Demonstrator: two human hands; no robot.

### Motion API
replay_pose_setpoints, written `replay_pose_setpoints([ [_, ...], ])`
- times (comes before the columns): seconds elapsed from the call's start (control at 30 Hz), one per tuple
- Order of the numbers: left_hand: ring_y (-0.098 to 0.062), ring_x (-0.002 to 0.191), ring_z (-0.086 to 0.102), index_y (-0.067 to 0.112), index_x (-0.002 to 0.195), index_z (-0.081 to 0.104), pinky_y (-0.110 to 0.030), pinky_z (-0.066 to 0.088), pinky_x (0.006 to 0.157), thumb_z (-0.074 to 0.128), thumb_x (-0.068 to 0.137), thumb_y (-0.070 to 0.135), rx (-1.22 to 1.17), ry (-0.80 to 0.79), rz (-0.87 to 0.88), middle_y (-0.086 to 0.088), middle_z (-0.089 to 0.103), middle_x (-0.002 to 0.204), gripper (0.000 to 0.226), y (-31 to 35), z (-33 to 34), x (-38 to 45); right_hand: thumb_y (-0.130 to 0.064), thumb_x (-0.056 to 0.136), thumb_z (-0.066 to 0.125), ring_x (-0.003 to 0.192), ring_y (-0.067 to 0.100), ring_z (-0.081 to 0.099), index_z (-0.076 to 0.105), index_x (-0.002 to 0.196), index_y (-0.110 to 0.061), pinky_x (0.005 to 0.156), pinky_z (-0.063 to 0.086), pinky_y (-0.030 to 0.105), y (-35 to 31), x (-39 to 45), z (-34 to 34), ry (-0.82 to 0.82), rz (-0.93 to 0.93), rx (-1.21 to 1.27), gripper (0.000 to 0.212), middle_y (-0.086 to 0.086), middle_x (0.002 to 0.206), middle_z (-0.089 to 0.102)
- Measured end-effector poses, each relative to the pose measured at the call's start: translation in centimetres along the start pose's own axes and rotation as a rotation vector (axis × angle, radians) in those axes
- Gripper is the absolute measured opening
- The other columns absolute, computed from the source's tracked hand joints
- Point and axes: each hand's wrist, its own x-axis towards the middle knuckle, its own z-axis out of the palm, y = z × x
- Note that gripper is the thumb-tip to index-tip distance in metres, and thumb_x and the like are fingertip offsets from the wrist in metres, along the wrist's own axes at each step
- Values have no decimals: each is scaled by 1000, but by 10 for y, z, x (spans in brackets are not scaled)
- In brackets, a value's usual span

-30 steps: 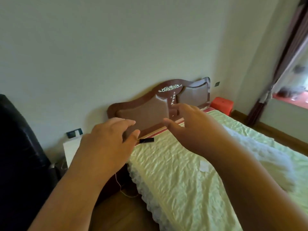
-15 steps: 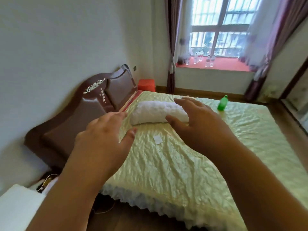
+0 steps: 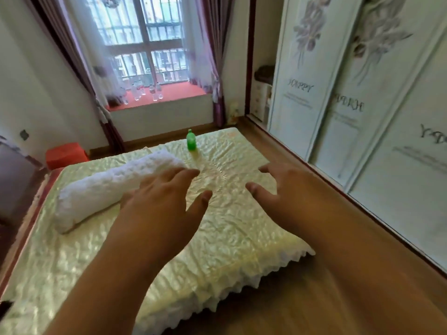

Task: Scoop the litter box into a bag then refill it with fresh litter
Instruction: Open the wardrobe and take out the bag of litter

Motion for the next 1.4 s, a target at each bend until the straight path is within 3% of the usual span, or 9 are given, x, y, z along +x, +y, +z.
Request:
replay_pose_setpoints([
  [0.2, -18, 144, 38, 47, 148, 37, -51, 36, 111, 32, 93, 71, -47, -70, 202, 18, 38, 157, 60, 114, 33, 41, -66, 94, 51, 134, 20, 51, 35, 152, -39, 105, 42, 38, 108, -18, -53, 48, 231, 11, 66, -8, 153, 47],
  [0.33, -16, 140, 44, 48, 145, 41, -52, 39, 110, 33, 92, 72, -105, -103, 310, 19, 43, 153, 59, 176, 57, 50, -59, 95, 51, 121, 22, 57, 43, 148, -34, 100, 49, 42, 167, -30, -74, 72, 356, 3, 58, -4, 143, 54],
  [0.47, -17, 134, 51, 48, 143, 43, -54, 43, 108, 34, 90, 73, -127, -129, 396, 17, 46, 151, 59, 232, 80, 59, -60, 97, 49, 126, 23, 54, 35, 151, -38, 101, 47, 43, 214, -48, -91, 110, 436, 4, 60, -5, 149, 47],
  [0.63, -17, 144, 39, 47, 146, 40, -52, 34, 117, 35, 93, 69, -107, -231, 537, 18, 40, 156, 57, 309, 109, 63, -67, 95, 45, 134, 22, 48, 30, 154, -40, 106, 46, 45, 279, -77, -105, 132, 587, 42, 67, -6, 156, 40],
  [1.0, -14, 146, 36, 45, 147, 38, -48, 32, 117, 36, 95, 68, -82, -383, 816, 18, 38, 157, 57, 425, 170, 105, -63, 97, 45, 136, 19, 47, 32, 154, -37, 106, 43, 41, 367, -95, -128, 179, 879, 13, 64, -7, 155, 42],
  [1.4, -16, 141, 42, 45, 147, 39, -48, 36, 116, 37, 95, 65, -141, -457, 1059, 15, 45, 151, 55, 509, 207, 225, -64, 95, 47, 136, 17, 48, 34, 153, -38, 109, 44, 42, 422, -22, -153, 325, 1096, -26, 65, -10, 155, 43],
])
